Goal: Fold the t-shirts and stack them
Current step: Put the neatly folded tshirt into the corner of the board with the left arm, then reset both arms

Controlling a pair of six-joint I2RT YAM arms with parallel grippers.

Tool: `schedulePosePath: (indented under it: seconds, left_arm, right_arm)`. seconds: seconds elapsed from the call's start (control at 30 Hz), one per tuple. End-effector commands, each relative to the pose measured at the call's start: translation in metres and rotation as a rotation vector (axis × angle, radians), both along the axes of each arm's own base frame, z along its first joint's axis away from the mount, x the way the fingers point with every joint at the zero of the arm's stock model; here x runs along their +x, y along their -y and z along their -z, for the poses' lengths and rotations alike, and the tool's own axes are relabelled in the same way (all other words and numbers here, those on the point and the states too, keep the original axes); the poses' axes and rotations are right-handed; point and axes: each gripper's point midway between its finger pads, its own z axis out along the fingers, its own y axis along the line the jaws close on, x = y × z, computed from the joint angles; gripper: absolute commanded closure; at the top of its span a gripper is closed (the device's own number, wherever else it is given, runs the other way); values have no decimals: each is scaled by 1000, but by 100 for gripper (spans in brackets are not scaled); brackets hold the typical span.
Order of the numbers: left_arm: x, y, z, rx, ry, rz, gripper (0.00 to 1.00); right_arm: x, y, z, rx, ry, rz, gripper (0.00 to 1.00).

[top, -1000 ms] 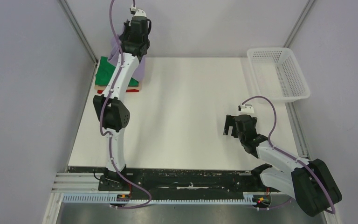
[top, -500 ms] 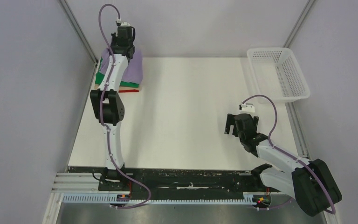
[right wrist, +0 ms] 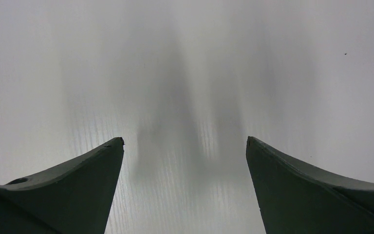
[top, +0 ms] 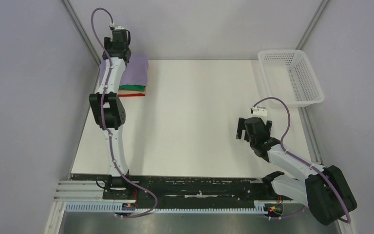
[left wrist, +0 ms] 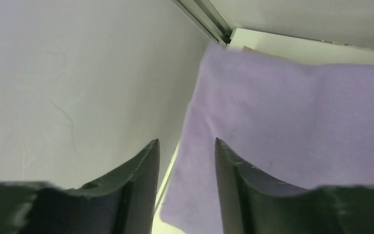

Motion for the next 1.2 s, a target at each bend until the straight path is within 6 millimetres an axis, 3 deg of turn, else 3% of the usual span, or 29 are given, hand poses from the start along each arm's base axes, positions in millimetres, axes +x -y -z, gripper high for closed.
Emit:
schedulePosePath:
  seconds: [0.0, 0.03, 0.07, 0.4, 0.47, 0.57, 0.6, 0.63, 0.67, 0.7, 0.73, 0.83, 0.93, 1.07, 1.17]
  left_arm:
    - [5, -8, -23, -50, 123, -43, 29]
    - [5, -7, -26, -63, 136, -43, 8]
    - [5, -5, -28, -78, 147, -39, 1]
    - [18, 33, -5, -426, 224, 64, 0]
    - [14, 47, -7, -501, 241, 102, 0]
    - [-1, 76, -24, -556, 287, 166, 0]
    - [-10, 83, -40, -582, 329, 175, 0]
    - [-20, 89, -42, -630, 352, 176, 0]
    - [-31, 97, -58, -672, 406, 209, 0]
    - [-43, 122, -60, -722, 426, 259, 0]
    - [-59, 132, -72, -754, 468, 279, 0]
    - [-117, 167, -77, -816, 488, 332, 0]
    - [-183, 209, -48, -854, 390, 404, 0]
    - [-265, 246, 1, -867, 311, 487, 0]
    - [-310, 245, 43, -916, 258, 448, 0]
  right_arm:
    - [10, 3, -15, -20, 36, 23, 2]
    - [10, 4, -15, -22, 36, 24, 2]
    - [10, 3, -15, -22, 36, 23, 2]
    - [11, 4, -15, -28, 34, 23, 2]
    - [11, 4, -17, -25, 41, 22, 2]
    - [12, 2, -22, -16, 55, 14, 2]
    - [12, 2, -24, -13, 63, 10, 2]
    - [12, 2, -27, -8, 73, 10, 2]
    - [12, 2, -29, -2, 84, 10, 2]
    - [12, 1, -32, 4, 94, 8, 2]
    - [11, 1, -34, 11, 106, 6, 2]
    - [11, -1, -43, 38, 145, -3, 2]
    - [11, -6, -49, 68, 170, -27, 2]
    - [9, -10, -54, 84, 179, -48, 2]
    - [8, -11, -56, 103, 196, -45, 2]
